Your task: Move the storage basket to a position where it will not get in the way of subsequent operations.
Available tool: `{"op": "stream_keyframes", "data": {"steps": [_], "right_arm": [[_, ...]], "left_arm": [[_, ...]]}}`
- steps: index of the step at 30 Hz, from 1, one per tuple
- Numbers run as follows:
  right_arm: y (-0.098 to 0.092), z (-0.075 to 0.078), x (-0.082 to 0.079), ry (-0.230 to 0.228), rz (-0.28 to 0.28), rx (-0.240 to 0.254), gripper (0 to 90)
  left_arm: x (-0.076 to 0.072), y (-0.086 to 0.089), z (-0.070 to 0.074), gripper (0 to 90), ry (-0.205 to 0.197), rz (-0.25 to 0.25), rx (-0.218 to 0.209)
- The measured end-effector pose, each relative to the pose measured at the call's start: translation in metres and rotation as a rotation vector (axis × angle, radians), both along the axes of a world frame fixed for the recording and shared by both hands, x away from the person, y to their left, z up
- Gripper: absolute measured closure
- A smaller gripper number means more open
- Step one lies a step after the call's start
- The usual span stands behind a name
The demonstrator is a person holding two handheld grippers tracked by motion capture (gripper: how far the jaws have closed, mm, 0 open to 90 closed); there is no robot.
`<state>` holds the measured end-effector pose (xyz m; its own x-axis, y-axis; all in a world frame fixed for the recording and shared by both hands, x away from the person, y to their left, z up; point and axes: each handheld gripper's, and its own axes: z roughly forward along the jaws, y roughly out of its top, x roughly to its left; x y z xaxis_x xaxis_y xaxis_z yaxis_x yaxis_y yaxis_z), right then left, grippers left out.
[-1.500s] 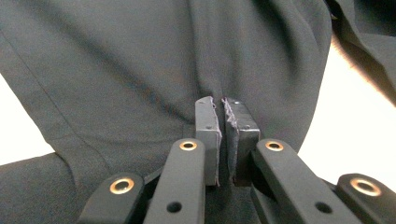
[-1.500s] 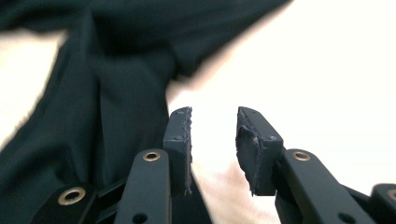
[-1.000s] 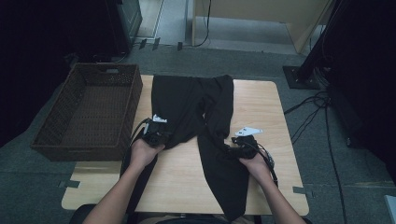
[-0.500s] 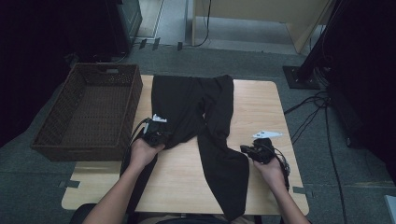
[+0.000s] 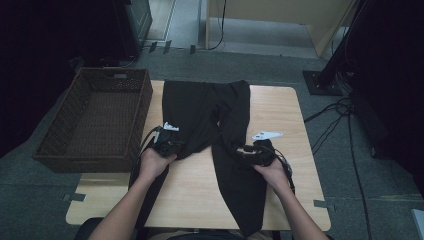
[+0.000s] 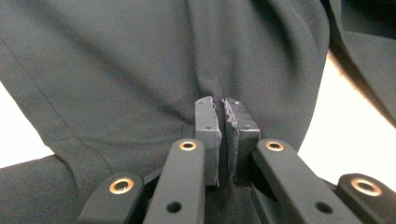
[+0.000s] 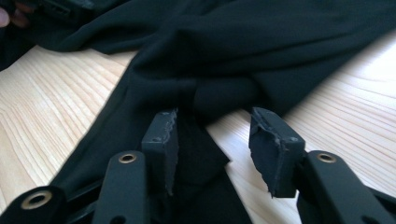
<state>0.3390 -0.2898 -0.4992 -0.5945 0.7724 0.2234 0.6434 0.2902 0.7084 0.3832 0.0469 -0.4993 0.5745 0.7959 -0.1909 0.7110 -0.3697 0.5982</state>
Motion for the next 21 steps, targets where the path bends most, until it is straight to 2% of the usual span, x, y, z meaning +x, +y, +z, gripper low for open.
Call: {"op": "stream_keyframes", "data": {"steps": [6,7,10,12,13,15,17,21], "right_arm": [[0.027,-0.012,0.005,0.003,0.057,-0.056,52.2],[0.03,-0.013,0.004,-0.024,0.06,-0.075,56.2],[0.033,-0.011,0.0,-0.028,0.076,-0.116,74.8],[0.03,-0.008,-0.002,0.005,0.072,-0.113,85.6],[0.027,-0.007,-0.004,0.022,0.062,-0.117,86.8],[0.02,-0.004,-0.008,0.046,0.045,-0.115,87.6],[0.009,-0.002,-0.013,0.049,0.026,-0.124,87.8],[-0.021,0.002,-0.028,0.047,-0.059,-0.12,87.7]], "left_arm": [[0.0,0.0,0.0,85.3,-0.003,-0.002,0.003],[0.0,0.0,0.0,85.4,-0.002,-0.002,0.002],[0.0,0.001,0.0,85.4,-0.001,-0.002,-0.002],[0.0,0.001,0.0,85.3,-0.001,-0.002,-0.002],[0.0,0.001,0.0,85.3,-0.001,-0.002,-0.002],[0.0,0.001,0.0,85.3,0.0,-0.003,-0.002],[0.0,0.001,0.0,85.3,0.001,0.0,-0.003],[0.0,0.002,0.0,85.3,0.003,0.003,-0.002]]}}
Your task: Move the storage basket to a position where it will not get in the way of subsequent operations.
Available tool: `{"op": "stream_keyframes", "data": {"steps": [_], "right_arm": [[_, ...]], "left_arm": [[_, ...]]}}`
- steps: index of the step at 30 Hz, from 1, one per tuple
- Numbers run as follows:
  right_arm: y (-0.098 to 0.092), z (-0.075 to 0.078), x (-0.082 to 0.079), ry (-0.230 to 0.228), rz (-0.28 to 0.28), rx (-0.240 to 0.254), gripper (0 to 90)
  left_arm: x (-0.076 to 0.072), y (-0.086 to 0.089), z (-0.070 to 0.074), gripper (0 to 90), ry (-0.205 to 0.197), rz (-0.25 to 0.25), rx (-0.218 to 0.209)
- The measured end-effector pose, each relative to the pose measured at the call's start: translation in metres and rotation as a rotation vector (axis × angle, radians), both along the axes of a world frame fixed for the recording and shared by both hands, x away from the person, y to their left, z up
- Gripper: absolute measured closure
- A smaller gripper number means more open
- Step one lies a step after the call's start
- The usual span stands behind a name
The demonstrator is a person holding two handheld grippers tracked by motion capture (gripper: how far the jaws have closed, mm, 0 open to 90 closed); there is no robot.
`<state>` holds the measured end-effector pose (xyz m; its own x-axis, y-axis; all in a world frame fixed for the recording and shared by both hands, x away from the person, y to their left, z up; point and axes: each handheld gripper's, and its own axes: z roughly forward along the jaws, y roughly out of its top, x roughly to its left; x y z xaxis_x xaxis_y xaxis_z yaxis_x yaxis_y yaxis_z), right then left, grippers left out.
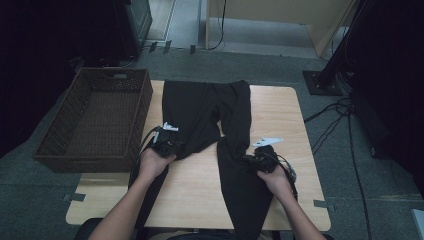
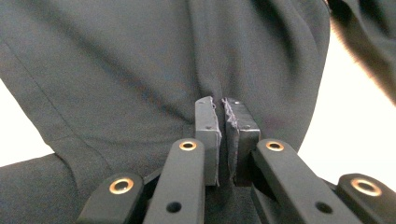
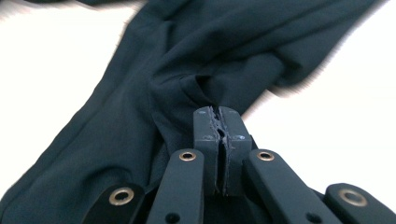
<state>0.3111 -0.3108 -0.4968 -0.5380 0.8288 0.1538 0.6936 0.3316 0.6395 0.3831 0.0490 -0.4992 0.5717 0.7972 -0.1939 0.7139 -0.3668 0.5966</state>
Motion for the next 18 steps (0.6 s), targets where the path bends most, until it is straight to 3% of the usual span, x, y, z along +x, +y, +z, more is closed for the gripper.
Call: {"op": "stream_keyframes", "data": {"steps": [5,10,13,15,18], "right_arm": [[-0.044,-0.003,-0.019,0.03,-0.129,0.017,87.6],[-0.075,-0.003,-0.035,0.068,-0.241,0.021,87.1],[-0.087,-0.003,-0.042,0.084,-0.292,-0.015,86.7],[-0.093,0.0,-0.045,0.063,-0.326,-0.042,82.7],[-0.094,0.012,-0.043,-0.054,-0.326,0.002,66.4]], "left_arm": [[0.0,0.0,0.0,85.3,0.003,0.0,0.004],[0.002,0.002,0.001,85.3,0.011,0.004,0.006],[0.001,0.002,0.001,85.3,0.009,0.004,0.011],[0.001,0.002,0.001,85.3,0.008,0.004,0.013],[0.001,0.002,0.001,85.2,0.009,0.006,0.011]]}}
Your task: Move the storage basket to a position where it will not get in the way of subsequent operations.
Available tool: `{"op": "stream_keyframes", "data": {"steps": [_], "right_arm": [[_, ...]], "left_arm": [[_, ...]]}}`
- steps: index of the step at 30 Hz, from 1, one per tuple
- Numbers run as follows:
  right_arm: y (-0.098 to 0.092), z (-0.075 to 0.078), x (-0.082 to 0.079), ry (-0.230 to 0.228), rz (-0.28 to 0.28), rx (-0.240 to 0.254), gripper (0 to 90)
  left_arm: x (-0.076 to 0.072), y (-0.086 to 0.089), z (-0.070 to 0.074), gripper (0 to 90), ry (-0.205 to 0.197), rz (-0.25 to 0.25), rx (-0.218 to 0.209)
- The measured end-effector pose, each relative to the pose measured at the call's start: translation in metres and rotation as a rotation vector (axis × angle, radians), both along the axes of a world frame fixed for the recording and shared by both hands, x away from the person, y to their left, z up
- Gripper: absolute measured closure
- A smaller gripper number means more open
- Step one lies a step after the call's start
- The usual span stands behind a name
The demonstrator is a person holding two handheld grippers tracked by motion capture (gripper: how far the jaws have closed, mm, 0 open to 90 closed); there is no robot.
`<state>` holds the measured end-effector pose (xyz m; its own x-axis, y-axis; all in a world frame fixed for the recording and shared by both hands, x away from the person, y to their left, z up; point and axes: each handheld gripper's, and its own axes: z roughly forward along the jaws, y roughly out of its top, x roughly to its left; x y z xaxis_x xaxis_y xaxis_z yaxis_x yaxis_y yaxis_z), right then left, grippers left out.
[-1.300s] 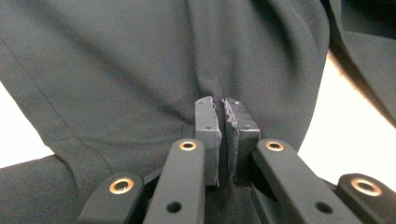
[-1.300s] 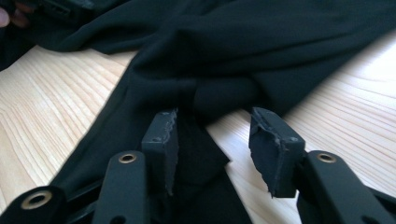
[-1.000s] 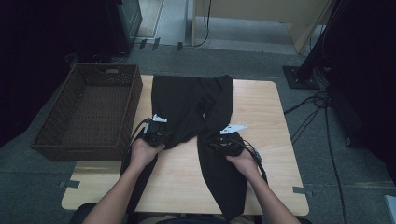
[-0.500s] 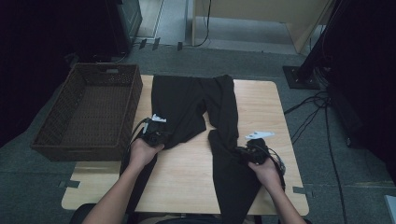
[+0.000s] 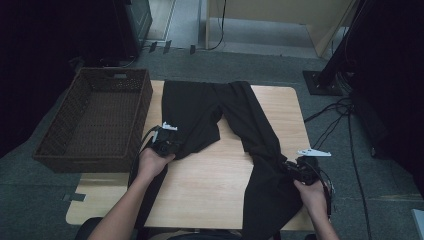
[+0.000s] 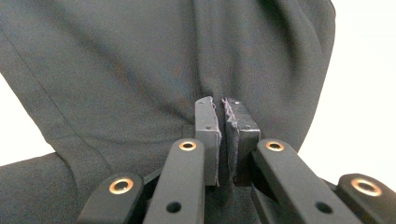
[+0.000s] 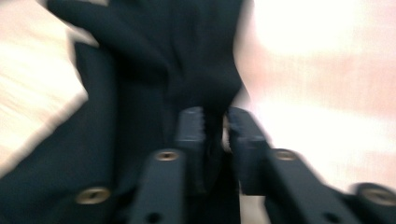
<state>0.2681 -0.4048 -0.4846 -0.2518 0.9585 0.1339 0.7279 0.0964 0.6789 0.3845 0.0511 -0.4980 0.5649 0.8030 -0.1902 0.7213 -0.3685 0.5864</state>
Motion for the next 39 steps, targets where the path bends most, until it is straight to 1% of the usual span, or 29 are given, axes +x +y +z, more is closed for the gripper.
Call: {"op": "stream_keyframes", "data": {"steps": [1,2,4,5,6,8,10,12,13,14,15,18,19,21,22,23,25,27,28,29,30,32,34,36,38,39], "right_arm": [[0.004,0.005,0.002,-0.039,0.01,0.007,66.1],[0.008,0.009,0.005,-0.066,0.031,0.021,64.6],[0.02,0.014,0.015,-0.087,0.067,0.058,65.3],[0.026,0.013,0.022,-0.083,0.091,0.077,66.2],[0.033,0.011,0.028,-0.073,0.103,0.078,68.1],[0.045,0.0,0.04,-0.031,0.133,0.075,71.0],[0.055,-0.012,0.049,0.015,0.148,0.061,71.4],[0.062,-0.022,0.054,0.043,0.152,0.037,71.3],[0.063,-0.024,0.054,0.026,0.147,0.045,71.8],[0.065,-0.024,0.053,0.031,0.149,0.053,71.8],[0.067,-0.023,0.053,0.035,0.156,0.043,72.0],[0.077,-0.023,0.045,0.038,0.208,0.041,71.9],[0.083,-0.023,0.041,0.039,0.235,0.04,71.8],[0.098,-0.024,0.032,0.033,0.282,0.042,71.4],[0.106,-0.024,0.027,0.033,0.303,0.05,71.2],[0.115,-0.025,0.024,0.029,0.332,0.069,70.6],[0.135,-0.026,0.017,0.033,0.386,0.082,69.1],[0.153,-0.025,0.014,0.05,0.442,0.107,67.2],[0.16,-0.024,0.014,0.06,0.459,0.103,67.0],[0.164,-0.021,0.015,0.062,0.471,0.094,66.2],[0.166,-0.018,0.017,0.05,0.47,0.09,66.1],[0.163,-0.008,0.024,-0.003,0.445,0.098,62.9],[0.157,0.002,0.036,-0.064,0.411,0.095,58.8],[0.15,0.007,0.05,-0.105,0.368,0.074,54.7],[0.144,0.007,0.066,-0.113,0.329,0.061,54.2],[0.142,0.005,0.075,-0.114,0.319,0.047,53.4]], "left_arm": [[0.0,0.0,0.0,85.3,0.001,0.001,0.0],[0.0,0.0,0.0,85.3,0.001,0.001,0.0],[0.0,0.0,0.0,85.3,0.001,0.001,-0.001],[0.0,0.0,0.0,85.2,0.001,-0.001,0.0],[0.0,0.0,0.0,85.3,0.001,-0.001,-0.002],[0.0,0.0,0.0,85.3,0.001,-0.003,-0.002],[-0.001,0.001,0.0,85.3,-0.003,-0.003,-0.005],[-0.001,0.001,0.001,85.4,-0.002,-0.001,-0.017],[-0.002,0.002,0.001,85.5,0.002,-0.002,-0.029],[-0.002,0.002,0.003,85.5,0.003,0.001,-0.038],[-0.003,0.002,0.004,85.6,0.002,0.003,-0.048],[-0.005,0.001,0.009,85.6,-0.017,-0.004,-0.057],[-0.006,0.001,0.011,85.6,-0.018,-0.008,-0.062],[-0.007,-0.002,0.012,85.6,-0.023,-0.01,-0.065],[-0.007,-0.002,0.013,85.6,-0.026,-0.017,-0.06],[-0.008,-0.003,0.013,85.6,-0.03,-0.02,-0.064],[-0.008,-0.005,0.014,85.5,-0.039,-0.026,-0.065],[-0.009,-0.005,0.014,85.5,-0.04,-0.028,-0.067],[-0.009,-0.005,0.014,85.5,-0.038,-0.028,-0.069],[-0.009,-0.004,0.014,85.5,-0.039,-0.029,-0.068],[-0.008,-0.003,0.014,85.4,-0.035,-0.031,-0.069],[-0.007,-0.002,0.013,85.3,-0.028,-0.025,-0.068],[-0.007,-0.002,0.012,85.2,-0.031,-0.025,-0.06],[-0.008,-0.003,0.013,85.1,-0.039,-0.026,-0.055],[-0.009,-0.003,0.017,85.0,-0.049,-0.03,-0.061],[-0.009,-0.003,0.018,85.1,-0.052,-0.028,-0.067]]}}
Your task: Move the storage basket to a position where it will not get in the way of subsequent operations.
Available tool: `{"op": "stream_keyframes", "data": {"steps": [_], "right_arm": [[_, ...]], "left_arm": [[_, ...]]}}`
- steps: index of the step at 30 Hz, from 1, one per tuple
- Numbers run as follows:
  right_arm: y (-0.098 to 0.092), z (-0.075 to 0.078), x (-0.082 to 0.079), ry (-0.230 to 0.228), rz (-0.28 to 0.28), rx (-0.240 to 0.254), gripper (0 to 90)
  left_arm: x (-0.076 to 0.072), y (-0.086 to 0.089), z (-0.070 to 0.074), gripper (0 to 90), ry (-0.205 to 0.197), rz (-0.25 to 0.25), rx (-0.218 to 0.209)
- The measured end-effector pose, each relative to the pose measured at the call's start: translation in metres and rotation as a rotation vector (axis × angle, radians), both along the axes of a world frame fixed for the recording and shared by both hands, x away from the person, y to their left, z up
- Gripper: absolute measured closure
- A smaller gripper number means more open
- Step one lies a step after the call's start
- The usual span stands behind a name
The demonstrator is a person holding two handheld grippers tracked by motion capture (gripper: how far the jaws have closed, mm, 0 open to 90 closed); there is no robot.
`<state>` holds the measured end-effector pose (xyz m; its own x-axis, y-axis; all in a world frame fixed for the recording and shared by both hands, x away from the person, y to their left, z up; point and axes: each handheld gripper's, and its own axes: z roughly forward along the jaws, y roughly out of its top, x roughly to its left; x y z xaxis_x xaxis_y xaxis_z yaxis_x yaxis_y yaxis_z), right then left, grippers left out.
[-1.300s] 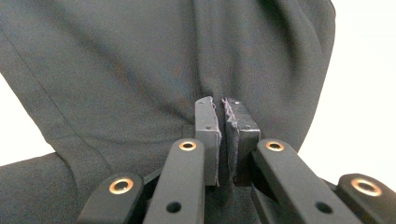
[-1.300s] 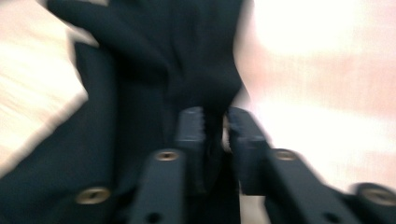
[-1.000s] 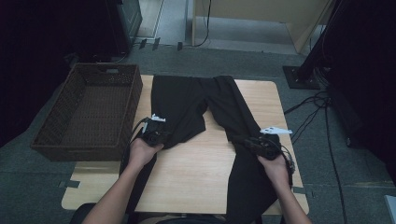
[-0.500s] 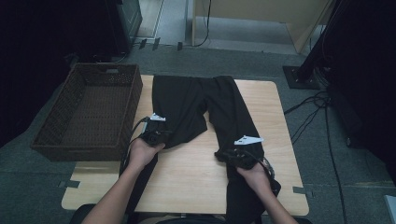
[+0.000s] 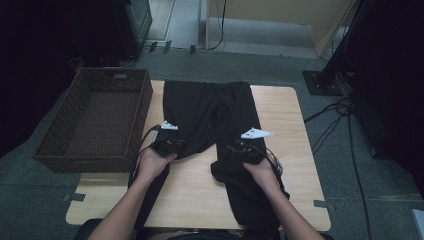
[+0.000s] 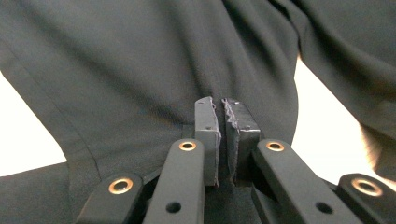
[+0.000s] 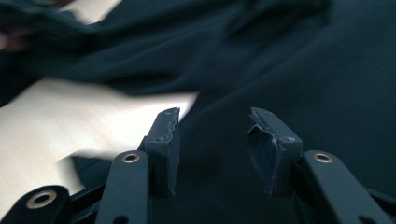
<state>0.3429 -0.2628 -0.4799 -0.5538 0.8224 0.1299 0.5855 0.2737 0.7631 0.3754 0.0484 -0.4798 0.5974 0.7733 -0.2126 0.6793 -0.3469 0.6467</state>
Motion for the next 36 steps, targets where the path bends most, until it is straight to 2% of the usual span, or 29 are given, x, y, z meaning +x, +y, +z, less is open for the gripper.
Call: {"op": "stream_keyframes", "data": {"steps": [4,5,7,8,11,12,14,16,19,21,23,25,27,30,32,34,35,36], "right_arm": [[-0.001,-0.02,0.029,0.049,-0.031,-0.063,55.5],[-0.001,-0.024,0.032,0.067,-0.041,-0.065,57.7],[-0.003,-0.03,0.033,0.089,-0.041,-0.062,58.9],[-0.004,-0.032,0.031,0.065,-0.042,-0.068,60.4],[-0.007,-0.032,0.026,0.038,-0.044,-0.13,62.0],[-0.01,-0.032,0.025,0.029,-0.044,-0.145,61.6],[-0.018,-0.035,0.021,0.012,-0.046,-0.117,62.3],[-0.022,-0.037,0.017,-0.006,-0.049,-0.099,62.6],[-0.024,-0.04,0.012,-0.031,-0.053,-0.09,62.7],[-0.024,-0.041,0.009,-0.043,-0.062,-0.082,62.6],[-0.024,-0.042,0.008,-0.047,-0.068,-0.08,62.6],[-0.024,-0.042,0.008,-0.045,-0.07,-0.081,62.4],[-0.024,-0.042,0.008,-0.044,-0.068,-0.078,62.3],[-0.024,-0.042,0.007,-0.044,-0.068,-0.073,62.3],[-0.024,-0.042,0.007,-0.045,-0.07,-0.075,62.3],[-0.023,-0.042,0.007,-0.043,-0.072,-0.074,62.3],[-0.023,-0.042,0.006,-0.044,-0.074,-0.075,62.3],[-0.023,-0.042,0.006,-0.044,-0.073,-0.075,62.3]], "left_arm": [[0.002,0.003,0.0,85.1,0.006,0.011,-0.014],[0.004,0.005,0.0,85.1,0.011,0.013,-0.026],[0.006,0.009,0.002,85.0,0.023,0.022,-0.077],[0.007,0.01,0.004,85.0,0.018,0.021,-0.088],[0.012,0.011,0.009,83.7,-0.022,0.024,-0.045],[0.013,0.012,0.01,80.0,-0.027,0.028,-0.046],[0.013,0.014,0.013,66.8,-0.021,0.031,-0.065],[0.007,0.014,0.017,58.9,-0.048,0.022,-0.066],[-0.002,0.009,0.021,45.2,-0.048,-0.025,-0.042],[-0.008,0.0,0.017,42.3,-0.066,-0.061,-0.038],[-0.01,-0.009,0.008,38.9,-0.062,-0.087,0.004],[-0.008,-0.016,-0.002,36.0,-0.068,-0.09,0.071],[-0.005,-0.018,-0.01,33.1,-0.049,-0.079,0.082],[-0.004,-0.02,-0.018,37.7,-0.073,-0.066,0.129],[-0.002,-0.021,-0.02,51.0,-0.074,-0.059,0.147],[-0.001,-0.023,-0.018,75.9,-0.041,-0.063,0.101],[-0.001,-0.025,-0.013,84.9,-0.015,-0.088,0.076],[-0.002,-0.029,-0.008,89.2,0.004,-0.122,0.04]]}}
